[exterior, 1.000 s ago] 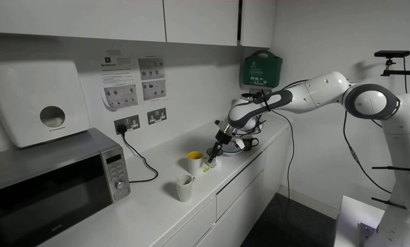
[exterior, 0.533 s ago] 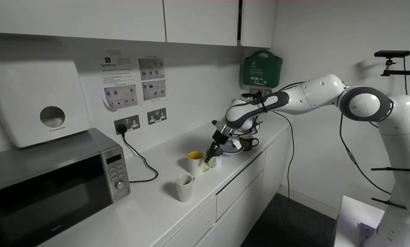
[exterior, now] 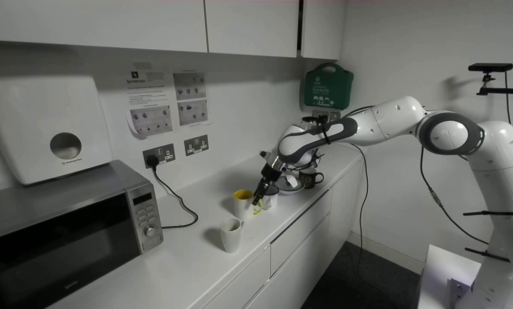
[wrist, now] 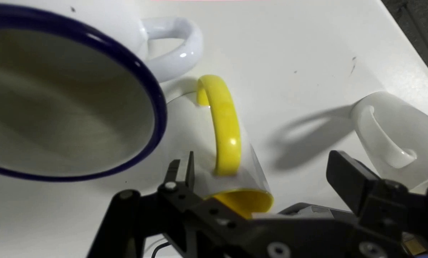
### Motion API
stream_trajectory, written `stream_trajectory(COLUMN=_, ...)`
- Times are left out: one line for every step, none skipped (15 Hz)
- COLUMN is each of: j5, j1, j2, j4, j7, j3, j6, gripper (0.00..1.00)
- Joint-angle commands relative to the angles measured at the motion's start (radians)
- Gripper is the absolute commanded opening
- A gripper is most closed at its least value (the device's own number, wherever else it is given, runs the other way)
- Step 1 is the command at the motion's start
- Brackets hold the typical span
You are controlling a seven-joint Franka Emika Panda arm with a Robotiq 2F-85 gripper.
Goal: Move the left second cup towards you
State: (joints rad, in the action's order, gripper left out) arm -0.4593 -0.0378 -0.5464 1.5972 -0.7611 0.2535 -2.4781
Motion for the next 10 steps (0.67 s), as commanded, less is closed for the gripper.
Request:
stream_trajectory(j5=0.036, j1=0.000, j2=-0.026, j4=-0.036, j7=0.011, j3=0.010, j6=-0.017, gripper=1.00)
stream_trajectory(j5=0.044, j1=0.003, j2=-0.027, j4=-0.038, j7=0.015, j3=0.009, j6=-0.015, gripper=1.00)
stream_trajectory(j5=0.052, j1=0.006, j2=-0.029, j4=-0.041, j7=0.018, j3=0.008, j6=-0.012, gripper=1.00)
stream_trajectory(j5=0.062, j1=0.010, j2=-0.032, j4=-0.043, j7=0.022, j3=0.007, j6=-0.011, gripper=1.00)
stream_trajectory(j5=0.072, j1=0.012, j2=-0.035, j4=-0.046, j7=0.022, j3=0.007, j6=-0.008, gripper=1.00)
stream_trajectory(j5=0.084, j1=0.016, j2=-0.037, j4=-0.050, j7=0.026, j3=0.005, j6=-0.006, gripper=1.00)
stream_trajectory(j5=0.099, j1=0.020, j2=-0.038, j4=-0.052, j7=0.033, j3=0.000, j6=-0.003, gripper=1.00)
stream_trajectory(j5=0.108, j1=0.021, j2=-0.039, j4=-0.054, j7=0.037, j3=0.000, j6=-0.002, gripper=1.00)
stream_trajectory(j5=0.118, j1=0.022, j2=-0.040, j4=-0.055, j7=0.045, j3=-0.001, j6=0.000, gripper=1.00)
stream_trajectory(j5=0.124, j1=0.021, j2=-0.040, j4=-0.057, j7=0.052, j3=0.001, j6=0.003, gripper=1.00)
